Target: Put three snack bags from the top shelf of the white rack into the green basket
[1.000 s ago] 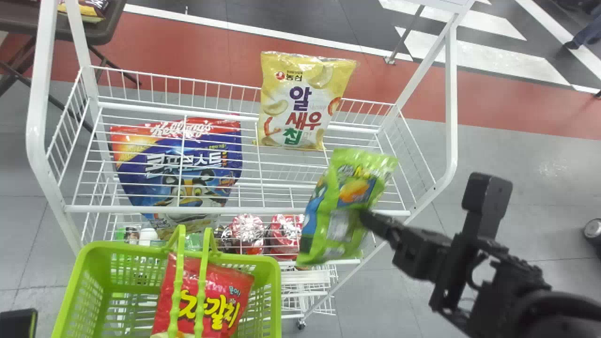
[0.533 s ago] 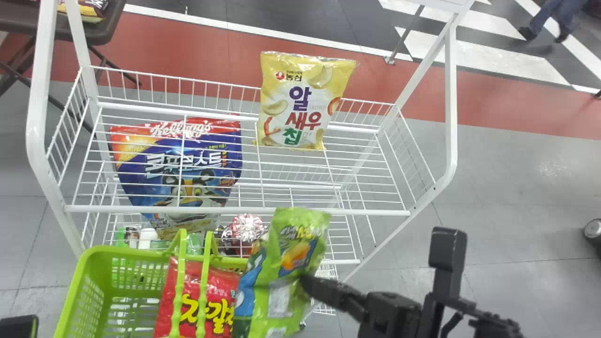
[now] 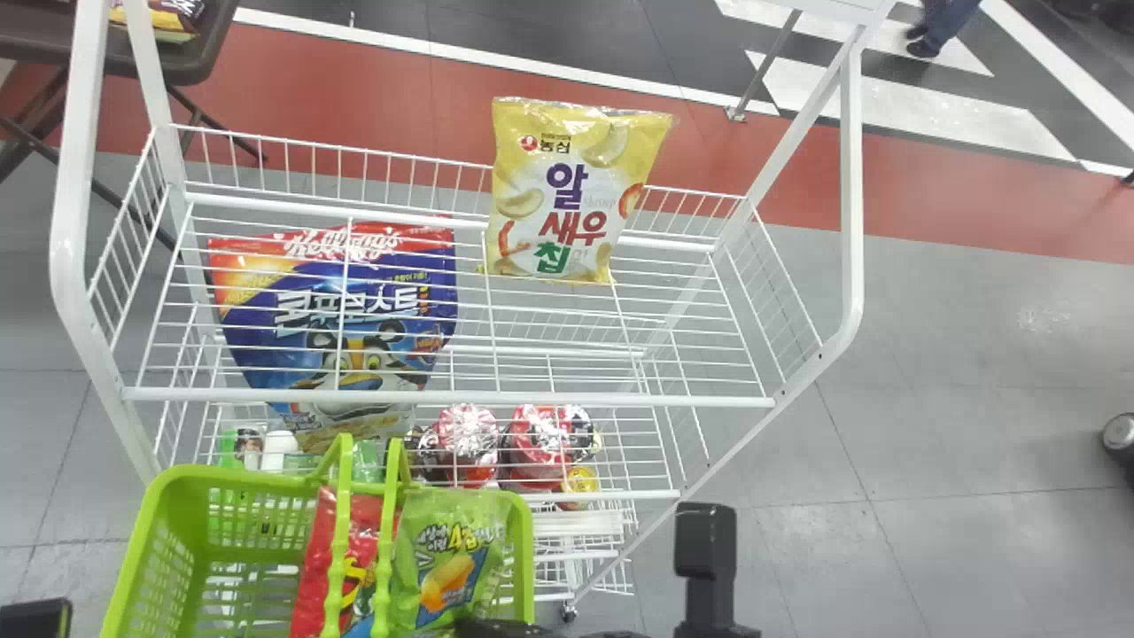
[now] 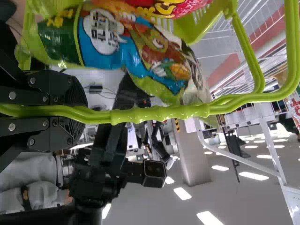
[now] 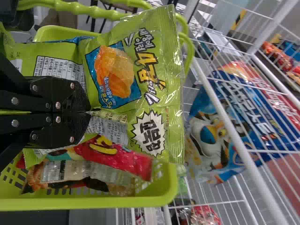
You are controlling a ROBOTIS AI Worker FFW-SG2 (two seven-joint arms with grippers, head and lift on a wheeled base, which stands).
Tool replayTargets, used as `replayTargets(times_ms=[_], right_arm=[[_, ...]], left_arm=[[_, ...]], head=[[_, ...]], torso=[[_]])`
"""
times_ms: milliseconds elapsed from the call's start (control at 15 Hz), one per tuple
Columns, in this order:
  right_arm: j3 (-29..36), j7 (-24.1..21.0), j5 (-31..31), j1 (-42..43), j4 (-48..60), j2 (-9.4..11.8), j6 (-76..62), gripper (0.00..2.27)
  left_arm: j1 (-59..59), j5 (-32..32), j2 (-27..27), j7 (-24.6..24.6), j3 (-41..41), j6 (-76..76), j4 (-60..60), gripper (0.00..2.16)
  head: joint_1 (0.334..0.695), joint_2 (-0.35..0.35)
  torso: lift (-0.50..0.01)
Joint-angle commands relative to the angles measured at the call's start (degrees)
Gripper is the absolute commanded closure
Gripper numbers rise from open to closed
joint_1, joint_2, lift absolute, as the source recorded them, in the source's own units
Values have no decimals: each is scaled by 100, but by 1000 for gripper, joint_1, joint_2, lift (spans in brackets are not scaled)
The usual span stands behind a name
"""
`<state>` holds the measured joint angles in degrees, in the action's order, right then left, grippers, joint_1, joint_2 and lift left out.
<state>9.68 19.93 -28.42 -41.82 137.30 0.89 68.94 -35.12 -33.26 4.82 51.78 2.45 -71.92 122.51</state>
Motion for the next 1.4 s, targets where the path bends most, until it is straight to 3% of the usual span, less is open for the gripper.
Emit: replayTargets(times_ms=[0,200,467,533,600,733,800,1200,1333], right_arm=[[-168,-165,398,-55,-63,34,-289,2142],[-335,-578,741,-46,-125,166,-412,2142],[-783,-604,847,-2,-151,439,-218,2111],[-827,-675,847,-2,-142,439,-218,1986],[-836,-710,803,7,-133,430,-218,1679],[-775,-710,767,16,-37,439,-201,232],[-739,-710,767,-2,51,439,-113,12],[-370,-639,592,-134,429,430,115,46],[-256,-613,609,-213,578,439,-711,46]], left_arm=[[-12,-5,11,8,10,6,10,2145],[-12,4,-7,8,-7,6,10,2145],[-12,30,-7,-10,-60,6,19,2145],[-21,30,-7,-19,-60,6,37,2145],[-30,30,-7,-10,-51,6,45,2145],[-118,30,2,-1,10,6,89,2145],[-136,30,2,-1,28,6,116,2145],[-153,30,-7,-1,28,59,124,2145],[-241,21,-7,8,36,182,124,2145]], head=[[695,-348],[695,-350],[695,-350],[695,-350],[695,-350],[695,-350],[695,-350],[695,-350],[695,-350]], torso=[[0],[0],[0],[0],[0],[0],[0],[0],[0]])
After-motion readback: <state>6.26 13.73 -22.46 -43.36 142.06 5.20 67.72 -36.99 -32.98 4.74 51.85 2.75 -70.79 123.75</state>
